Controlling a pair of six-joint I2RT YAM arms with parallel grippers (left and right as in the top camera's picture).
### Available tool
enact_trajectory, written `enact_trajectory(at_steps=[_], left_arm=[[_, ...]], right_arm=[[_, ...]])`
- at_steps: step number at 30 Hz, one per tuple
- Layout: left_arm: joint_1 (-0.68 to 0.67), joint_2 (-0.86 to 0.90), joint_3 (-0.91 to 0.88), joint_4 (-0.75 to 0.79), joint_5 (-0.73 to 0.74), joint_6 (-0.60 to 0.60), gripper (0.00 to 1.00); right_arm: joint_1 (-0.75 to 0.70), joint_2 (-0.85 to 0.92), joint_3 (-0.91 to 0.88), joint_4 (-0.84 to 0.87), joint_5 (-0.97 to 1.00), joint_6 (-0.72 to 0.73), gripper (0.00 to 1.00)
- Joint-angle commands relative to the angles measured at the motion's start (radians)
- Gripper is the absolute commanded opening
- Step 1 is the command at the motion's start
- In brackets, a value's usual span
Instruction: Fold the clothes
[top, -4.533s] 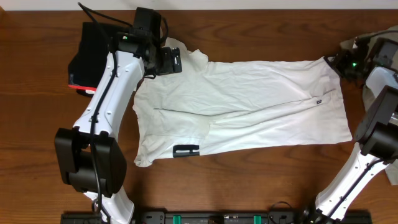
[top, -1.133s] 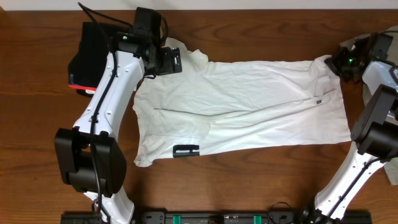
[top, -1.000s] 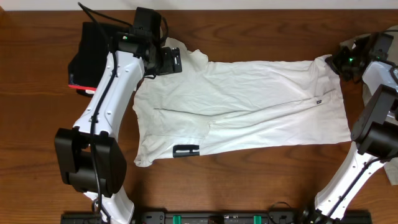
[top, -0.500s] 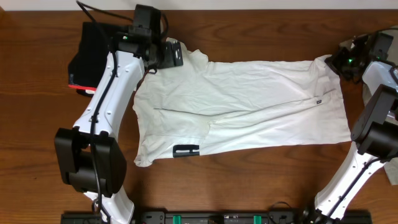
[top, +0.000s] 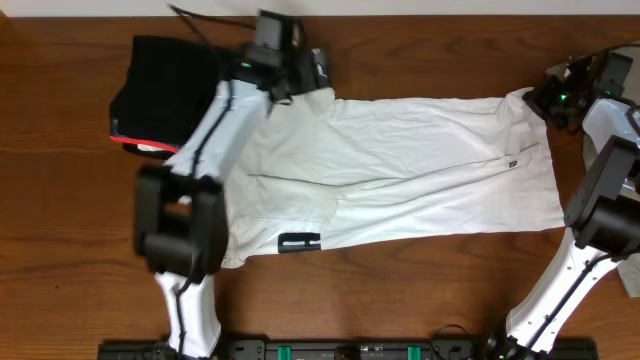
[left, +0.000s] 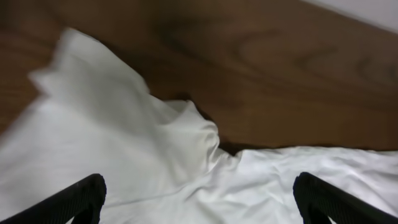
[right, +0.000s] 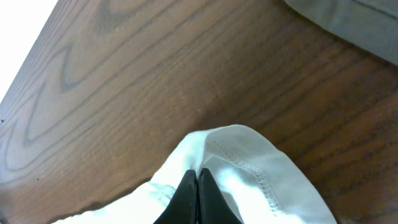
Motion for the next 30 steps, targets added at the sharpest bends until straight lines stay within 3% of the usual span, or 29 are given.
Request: enact_trajectory(at_steps=[1,11,17,30], left_arm=[[-0.015,0.074,0.006,0.036,0.006,-0.068,0.98],[-0.016,0.158,0.006,0.176,-0.069,-0.120,0.98],[-0.021,0.167,0.006,0.233,-0.116,-0.129,0.83],[-0.028,0.215,0.006,0.299,-0.224,-0.183,0.82]], right_arm=[[0.010,0.000,-0.008,0.002,0.000,-0.019,0.01],[0.010,0.000,-0.008,0.002,0.019,-0.031,0.01],[0.010,0.000,-0.008,0.003,0.023,-0.031,0.01],[0.010,0.000,-0.008,0.002,0.023,-0.038,0.01]])
